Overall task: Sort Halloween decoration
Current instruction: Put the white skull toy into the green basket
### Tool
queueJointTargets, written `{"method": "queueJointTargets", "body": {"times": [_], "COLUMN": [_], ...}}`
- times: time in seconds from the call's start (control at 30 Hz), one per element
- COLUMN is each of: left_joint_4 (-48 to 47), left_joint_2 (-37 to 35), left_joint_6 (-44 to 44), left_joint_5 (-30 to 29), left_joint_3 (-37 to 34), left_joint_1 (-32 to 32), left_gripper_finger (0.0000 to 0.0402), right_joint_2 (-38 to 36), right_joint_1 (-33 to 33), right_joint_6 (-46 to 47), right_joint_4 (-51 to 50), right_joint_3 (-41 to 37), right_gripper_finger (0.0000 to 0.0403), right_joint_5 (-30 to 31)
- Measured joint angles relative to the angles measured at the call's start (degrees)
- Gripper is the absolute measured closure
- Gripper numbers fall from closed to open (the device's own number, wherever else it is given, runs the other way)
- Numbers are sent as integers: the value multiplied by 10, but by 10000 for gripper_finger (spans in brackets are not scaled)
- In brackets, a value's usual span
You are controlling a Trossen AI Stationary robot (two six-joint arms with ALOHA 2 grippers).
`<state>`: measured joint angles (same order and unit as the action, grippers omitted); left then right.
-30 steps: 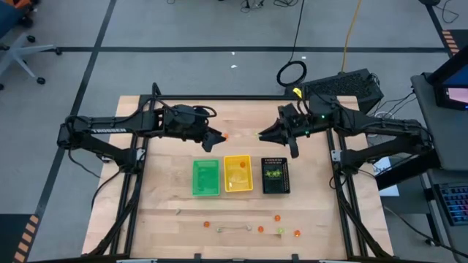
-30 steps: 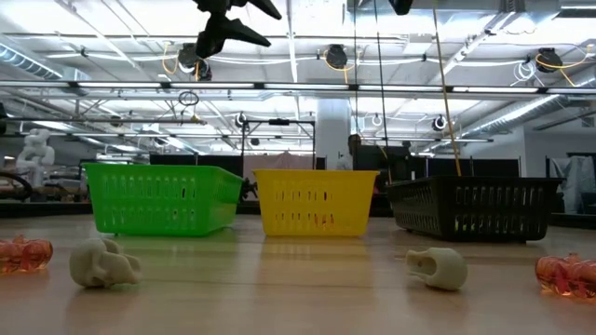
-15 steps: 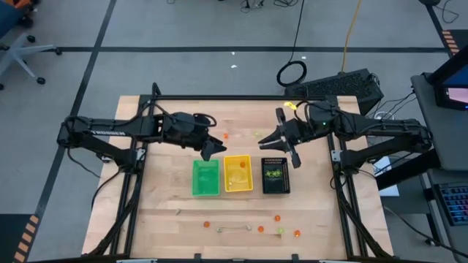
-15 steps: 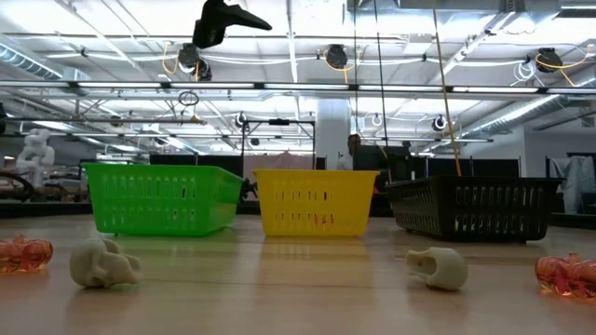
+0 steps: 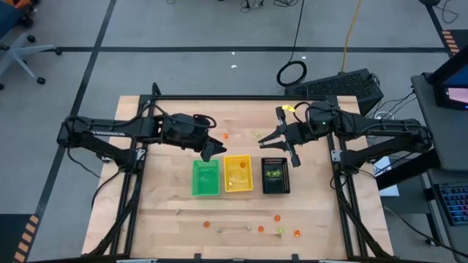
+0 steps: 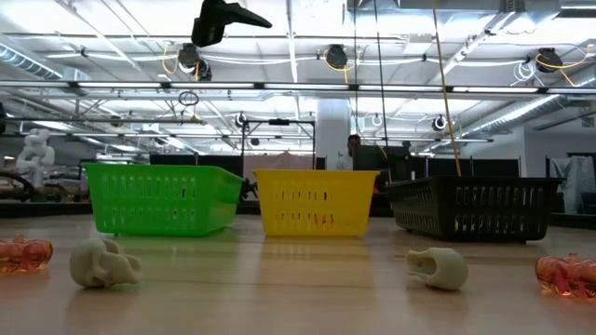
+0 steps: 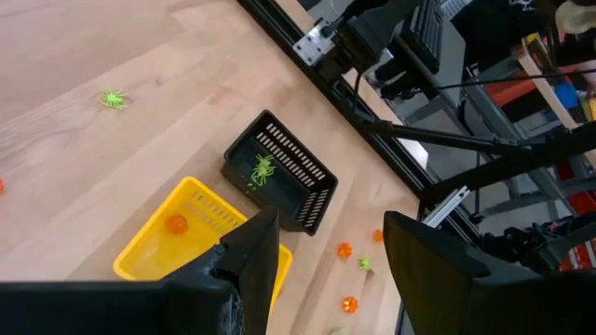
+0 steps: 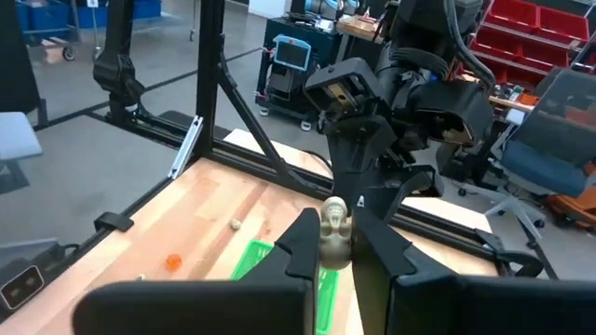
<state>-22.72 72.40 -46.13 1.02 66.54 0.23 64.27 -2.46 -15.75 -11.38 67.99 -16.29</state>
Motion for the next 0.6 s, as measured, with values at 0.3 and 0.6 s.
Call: {"method": "queueJointTargets", "body": {"times": [0.3,0.6], "left_joint_4": [0,3], "left_joint_2": [0,0], "left_joint_6": [-1,-84], "left_joint_5": [0,-24], "left_joint_3": [0,0], "left_joint_1": [0,0], "left_gripper_finger": [206,206], "right_joint_2": [0,0], "right_joint_1": [0,0], "right_joint_6": [49,159], "right_joint_4": [0,0], "right_joint_3": [0,0], "right_gripper_finger": [383,383], "right_joint_5": [0,0]}}
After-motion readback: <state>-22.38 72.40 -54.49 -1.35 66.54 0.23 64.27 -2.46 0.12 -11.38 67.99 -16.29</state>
